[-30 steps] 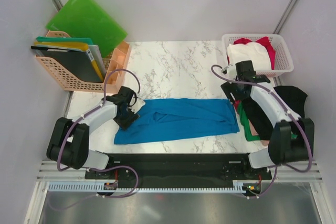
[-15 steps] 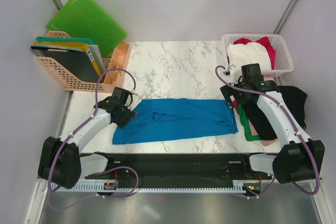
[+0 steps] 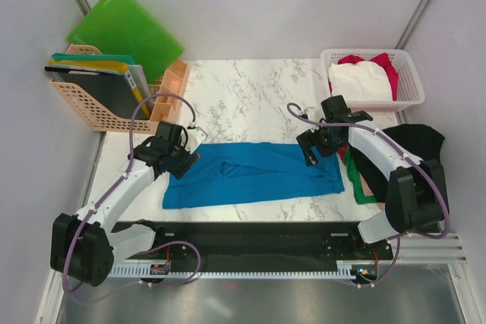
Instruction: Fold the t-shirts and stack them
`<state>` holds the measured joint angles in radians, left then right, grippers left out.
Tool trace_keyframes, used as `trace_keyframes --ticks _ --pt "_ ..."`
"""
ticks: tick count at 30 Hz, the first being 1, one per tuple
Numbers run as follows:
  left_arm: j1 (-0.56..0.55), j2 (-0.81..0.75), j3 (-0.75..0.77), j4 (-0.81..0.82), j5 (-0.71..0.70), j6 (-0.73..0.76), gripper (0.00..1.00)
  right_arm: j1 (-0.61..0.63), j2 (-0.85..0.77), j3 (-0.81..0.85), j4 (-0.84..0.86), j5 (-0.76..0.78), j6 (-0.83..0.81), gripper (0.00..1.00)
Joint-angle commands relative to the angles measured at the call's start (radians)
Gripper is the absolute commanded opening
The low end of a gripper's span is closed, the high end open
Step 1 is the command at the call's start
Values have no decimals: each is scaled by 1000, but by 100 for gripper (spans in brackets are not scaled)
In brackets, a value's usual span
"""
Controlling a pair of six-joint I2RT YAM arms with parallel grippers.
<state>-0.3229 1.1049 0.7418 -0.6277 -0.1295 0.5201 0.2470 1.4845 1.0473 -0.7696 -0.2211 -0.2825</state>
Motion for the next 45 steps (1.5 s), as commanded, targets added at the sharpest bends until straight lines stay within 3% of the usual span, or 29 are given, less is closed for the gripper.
trace_keyframes --ticks 1,8,13,22,23,37,45 --pt "1 30 59 25 53 11 77 20 23 63 32 -24 12 94" --pt "-7 183 85 80 287 -17 77 87 135 100 61 -20 17 94" --pt "-8 300 70 141 291 -2 77 112 175 118 81 -26 14 95" --pt "-10 371 22 178 278 1 80 201 247 129 131 -35 2 98" --pt "-8 377 18 180 278 1 100 225 252 135 131 -37 -3 98" --pt "-8 385 -35 207 235 0 100 483 456 299 128 2 -23 98" --pt "-8 380 -67 207 231 9 100 502 452 226 136 54 -47 98"
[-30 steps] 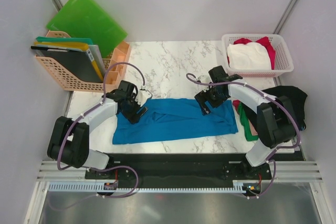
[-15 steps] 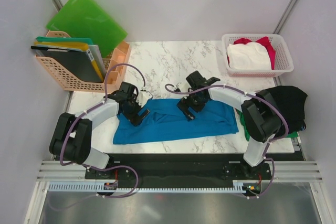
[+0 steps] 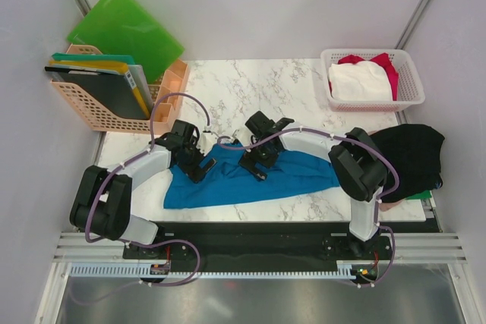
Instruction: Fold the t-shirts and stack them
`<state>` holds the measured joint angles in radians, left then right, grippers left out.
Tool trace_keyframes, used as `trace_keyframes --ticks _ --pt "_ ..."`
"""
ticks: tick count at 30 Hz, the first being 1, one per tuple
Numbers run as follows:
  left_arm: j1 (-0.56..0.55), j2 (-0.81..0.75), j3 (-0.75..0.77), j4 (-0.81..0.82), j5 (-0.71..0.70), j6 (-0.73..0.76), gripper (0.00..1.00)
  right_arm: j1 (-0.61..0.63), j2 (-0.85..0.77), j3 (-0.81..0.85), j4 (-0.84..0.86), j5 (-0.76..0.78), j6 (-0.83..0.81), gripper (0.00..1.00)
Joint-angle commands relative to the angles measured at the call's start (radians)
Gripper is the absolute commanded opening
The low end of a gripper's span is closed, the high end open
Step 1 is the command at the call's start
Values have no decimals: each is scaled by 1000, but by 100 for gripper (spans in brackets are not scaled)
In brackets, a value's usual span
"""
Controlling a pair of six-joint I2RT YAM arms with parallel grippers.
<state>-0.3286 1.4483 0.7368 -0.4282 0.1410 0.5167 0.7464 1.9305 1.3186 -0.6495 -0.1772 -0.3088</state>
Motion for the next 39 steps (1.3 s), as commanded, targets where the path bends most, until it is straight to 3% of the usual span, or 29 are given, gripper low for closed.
trace_keyframes --ticks 1,10,27,33,39 --pt "-3 35 -63 9 -40 14 100 1 -4 -67 17 18 -24 98" --pt "-3 34 -56 0 -52 26 100 -30 -70 -131 7 28 -41 98" --pt "-3 27 -70 -11 -66 43 100 -153 -182 -301 -24 113 -246 98" --pt "-1 29 -77 -14 -73 48 100 -177 -200 -279 -29 116 -262 98" --pt "-3 21 -97 -10 -98 63 100 -177 -350 -161 -111 102 -245 98"
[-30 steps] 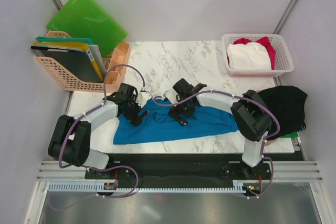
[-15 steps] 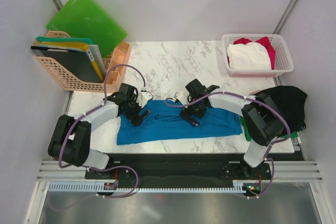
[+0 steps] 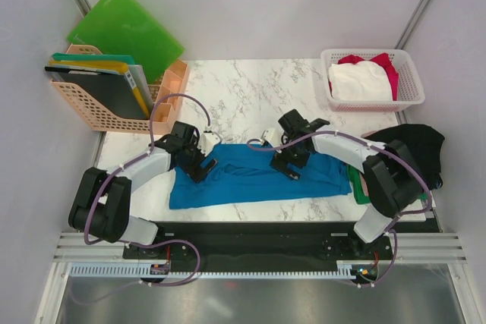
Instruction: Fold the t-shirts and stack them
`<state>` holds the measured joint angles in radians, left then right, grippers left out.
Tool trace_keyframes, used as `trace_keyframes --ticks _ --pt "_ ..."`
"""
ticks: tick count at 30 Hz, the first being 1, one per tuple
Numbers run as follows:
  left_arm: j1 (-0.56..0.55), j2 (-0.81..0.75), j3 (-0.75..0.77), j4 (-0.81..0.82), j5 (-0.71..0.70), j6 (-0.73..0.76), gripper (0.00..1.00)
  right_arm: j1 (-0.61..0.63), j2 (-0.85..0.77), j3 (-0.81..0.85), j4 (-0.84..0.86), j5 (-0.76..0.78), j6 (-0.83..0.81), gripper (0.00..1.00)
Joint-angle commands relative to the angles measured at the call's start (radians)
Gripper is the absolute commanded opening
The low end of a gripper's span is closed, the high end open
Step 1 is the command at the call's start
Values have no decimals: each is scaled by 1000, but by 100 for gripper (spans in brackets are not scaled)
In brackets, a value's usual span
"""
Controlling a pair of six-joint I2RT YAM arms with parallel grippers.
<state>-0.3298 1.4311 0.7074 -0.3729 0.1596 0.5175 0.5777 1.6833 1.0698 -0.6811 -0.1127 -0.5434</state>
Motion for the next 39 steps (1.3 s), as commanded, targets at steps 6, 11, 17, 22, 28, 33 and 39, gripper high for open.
trace_keyframes --ticks 6,11,17,22,28,33,39 --pt "0 20 -60 -67 -103 52 100 -9 -237 167 -152 62 8 98" --pt "0 -18 -63 -80 -101 36 100 -21 -249 60 -117 171 43 98" --pt "0 -113 -101 -83 -111 6 100 -98 -244 -51 15 238 137 98" --pt "1 -112 -131 -81 -140 12 100 -168 -177 -59 55 291 174 98" --pt "2 -130 -158 -81 -155 13 100 -193 -157 -57 64 255 178 98" --pt "8 -169 -207 -81 -184 27 100 -193 -224 -50 8 220 183 94" --pt "17 -192 -229 -78 -189 27 100 -193 -272 -60 -44 203 189 18"
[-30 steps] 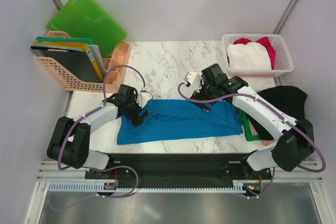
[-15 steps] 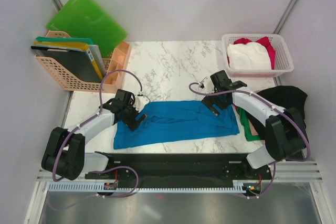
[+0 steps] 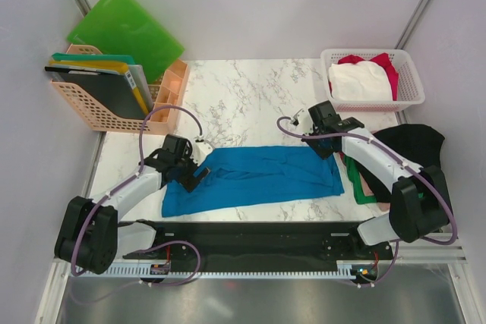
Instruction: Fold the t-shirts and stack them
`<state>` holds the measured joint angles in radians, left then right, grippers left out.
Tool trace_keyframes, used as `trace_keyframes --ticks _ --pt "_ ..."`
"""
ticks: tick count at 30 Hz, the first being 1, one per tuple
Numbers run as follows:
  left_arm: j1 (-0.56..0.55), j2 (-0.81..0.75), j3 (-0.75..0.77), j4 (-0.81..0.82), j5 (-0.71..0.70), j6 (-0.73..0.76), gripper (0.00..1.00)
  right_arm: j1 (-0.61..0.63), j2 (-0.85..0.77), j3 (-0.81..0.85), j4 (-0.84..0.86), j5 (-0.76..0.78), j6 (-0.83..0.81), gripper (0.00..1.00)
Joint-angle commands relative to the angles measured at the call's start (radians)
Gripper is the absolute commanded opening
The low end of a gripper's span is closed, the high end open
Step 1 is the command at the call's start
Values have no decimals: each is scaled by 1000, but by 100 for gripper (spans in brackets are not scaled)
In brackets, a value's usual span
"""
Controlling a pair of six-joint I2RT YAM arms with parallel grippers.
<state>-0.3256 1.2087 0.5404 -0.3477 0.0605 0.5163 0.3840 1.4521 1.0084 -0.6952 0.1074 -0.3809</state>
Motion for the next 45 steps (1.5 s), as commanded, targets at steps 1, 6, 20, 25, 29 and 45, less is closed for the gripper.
trace_keyframes --ticks 1,6,20,25,29,45 --pt "13 32 -60 -103 -87 25 100 1 -47 -2 -32 -23 33 17" --pt "14 45 -50 -103 -80 19 100 1 -46 12 -64 -60 42 4" --pt "13 2 -49 -132 -87 19 100 -11 119 -25 -56 -167 36 0" --pt "14 2 -34 -152 -82 25 100 -25 172 -24 -64 -175 25 0" --pt "14 2 -7 -175 -83 53 100 -49 247 25 -69 -167 10 0" --pt "-44 -34 30 -206 159 139 100 -63 631 568 -130 -227 46 0"
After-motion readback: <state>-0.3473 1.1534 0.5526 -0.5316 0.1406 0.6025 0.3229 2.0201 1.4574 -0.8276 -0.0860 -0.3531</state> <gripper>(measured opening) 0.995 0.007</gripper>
